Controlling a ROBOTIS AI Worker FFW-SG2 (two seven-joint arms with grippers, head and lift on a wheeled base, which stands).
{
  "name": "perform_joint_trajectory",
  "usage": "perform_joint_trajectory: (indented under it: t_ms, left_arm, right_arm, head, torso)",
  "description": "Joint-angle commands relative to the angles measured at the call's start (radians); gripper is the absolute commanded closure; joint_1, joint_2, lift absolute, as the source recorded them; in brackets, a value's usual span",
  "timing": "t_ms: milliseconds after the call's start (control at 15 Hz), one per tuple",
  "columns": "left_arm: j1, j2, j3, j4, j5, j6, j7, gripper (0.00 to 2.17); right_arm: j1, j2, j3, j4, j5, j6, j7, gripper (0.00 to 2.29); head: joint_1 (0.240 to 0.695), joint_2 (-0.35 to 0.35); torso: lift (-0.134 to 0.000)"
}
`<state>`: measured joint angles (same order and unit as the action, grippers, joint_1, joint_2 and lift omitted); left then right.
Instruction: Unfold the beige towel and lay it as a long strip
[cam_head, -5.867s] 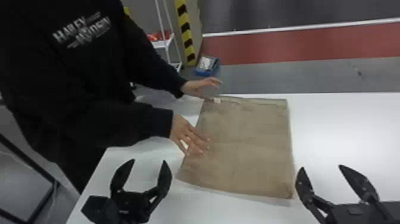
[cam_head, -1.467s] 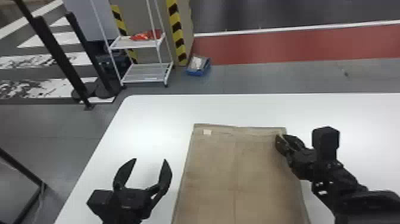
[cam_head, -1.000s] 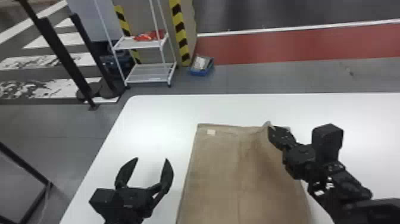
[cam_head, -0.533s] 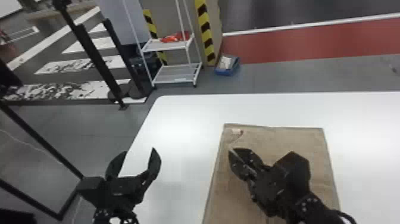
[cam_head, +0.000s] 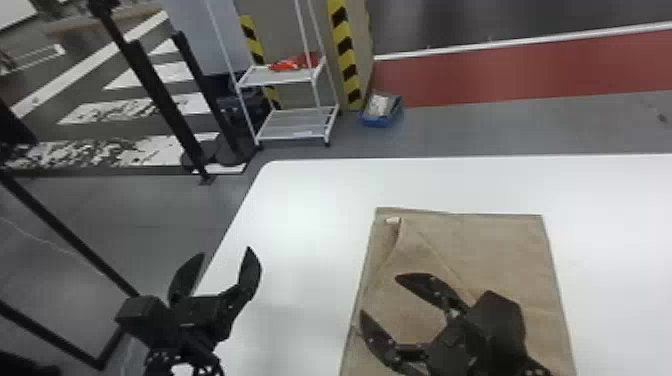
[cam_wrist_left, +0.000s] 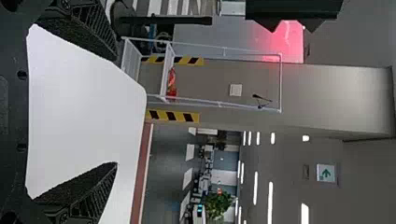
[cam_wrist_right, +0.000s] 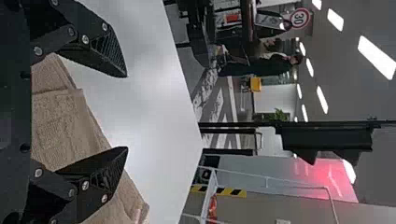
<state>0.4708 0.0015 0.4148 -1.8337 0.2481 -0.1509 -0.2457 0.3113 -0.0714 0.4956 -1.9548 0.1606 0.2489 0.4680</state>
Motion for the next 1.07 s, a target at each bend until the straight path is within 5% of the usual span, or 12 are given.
perform_joint_trajectory:
  t_ms: [0, 333, 467, 733, 1000]
  left_arm:
    - [-0.009, -0.004, 0.006, 0.01, -0.018, 0.0, -0.096, 0.07]
    - [-0.047, -0.004, 0.068, 0.033, -0.165, -0.009, -0.52, 0.09]
    - [-0.046, -0.004, 0.07, -0.001, -0.234, 0.003, -0.632, 0.14]
    - [-0.043, -0.004, 0.013, -0.102, -0.415, 0.071, -0.802, 0.17]
    - [-0.04, 0.011, -0.125, -0.188, -0.613, 0.178, -0.909, 0.2]
  right_arm:
    - [0.069, -0.004, -0.129, -0.079, -0.009, -0.075, -0.008, 0.06]
    - [0.184, 0.012, -0.497, -0.185, -0.112, -0.121, -0.011, 0.07]
    - [0.206, 0.033, -0.634, -0.184, -0.181, -0.142, 0.0, 0.07]
    - [0.199, 0.071, -0.842, -0.13, -0.256, -0.145, -0.002, 0.07]
    - [0.193, 0.072, -1.006, -0.096, -0.377, -0.127, 0.0, 0.08]
  head:
    - [0.695, 0.35]
    - [0.695, 0.35]
    - [0.695, 0.323]
    - [0.695, 0.089]
    - [0.695, -0.172]
  torso:
    - [-0.111]
    - [-0.111]
    - [-0.111]
    - [-0.111]
    - [-0.111]
